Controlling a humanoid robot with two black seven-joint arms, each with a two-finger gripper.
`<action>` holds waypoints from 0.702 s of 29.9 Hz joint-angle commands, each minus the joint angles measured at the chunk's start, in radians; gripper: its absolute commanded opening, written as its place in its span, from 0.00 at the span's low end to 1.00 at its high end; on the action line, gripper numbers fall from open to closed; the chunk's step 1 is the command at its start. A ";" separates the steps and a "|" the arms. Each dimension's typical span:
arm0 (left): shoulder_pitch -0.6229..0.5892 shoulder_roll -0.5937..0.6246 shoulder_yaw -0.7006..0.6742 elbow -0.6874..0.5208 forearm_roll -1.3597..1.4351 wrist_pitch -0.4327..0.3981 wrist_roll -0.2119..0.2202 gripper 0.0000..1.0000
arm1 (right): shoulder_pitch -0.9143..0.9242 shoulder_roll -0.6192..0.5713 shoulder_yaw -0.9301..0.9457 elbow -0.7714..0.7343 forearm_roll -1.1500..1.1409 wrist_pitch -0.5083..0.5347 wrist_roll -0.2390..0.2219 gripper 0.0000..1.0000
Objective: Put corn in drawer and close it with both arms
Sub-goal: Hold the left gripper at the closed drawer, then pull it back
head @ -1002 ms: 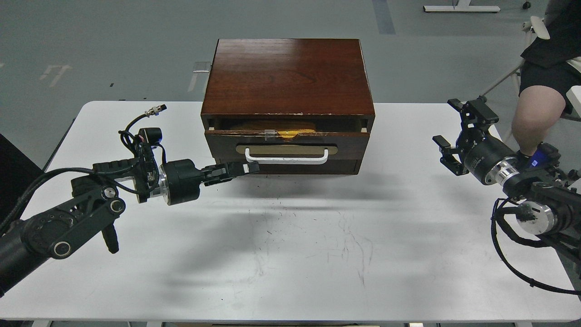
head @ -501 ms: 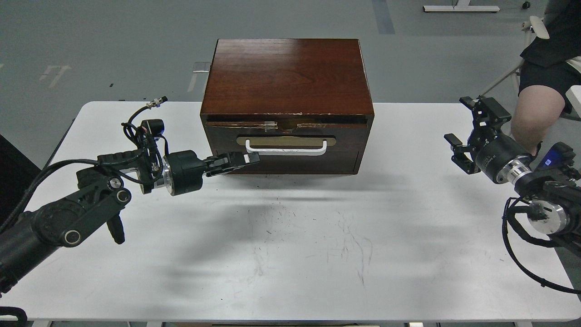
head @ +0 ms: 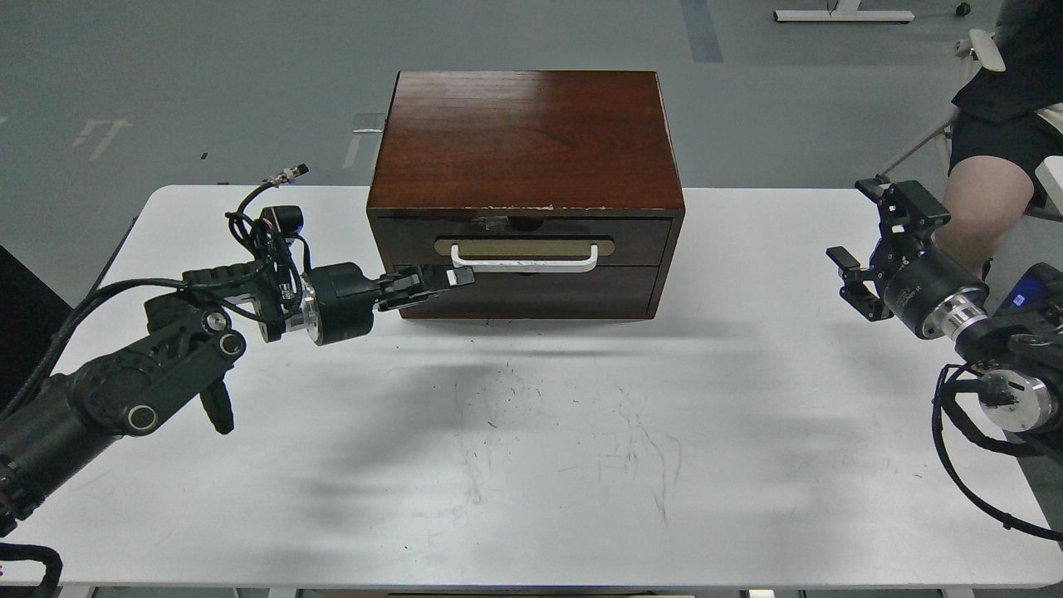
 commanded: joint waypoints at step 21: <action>0.113 0.332 0.000 -0.211 -0.928 0.000 0.000 1.00 | -0.002 0.096 0.092 -0.002 -0.002 -0.006 0.000 1.00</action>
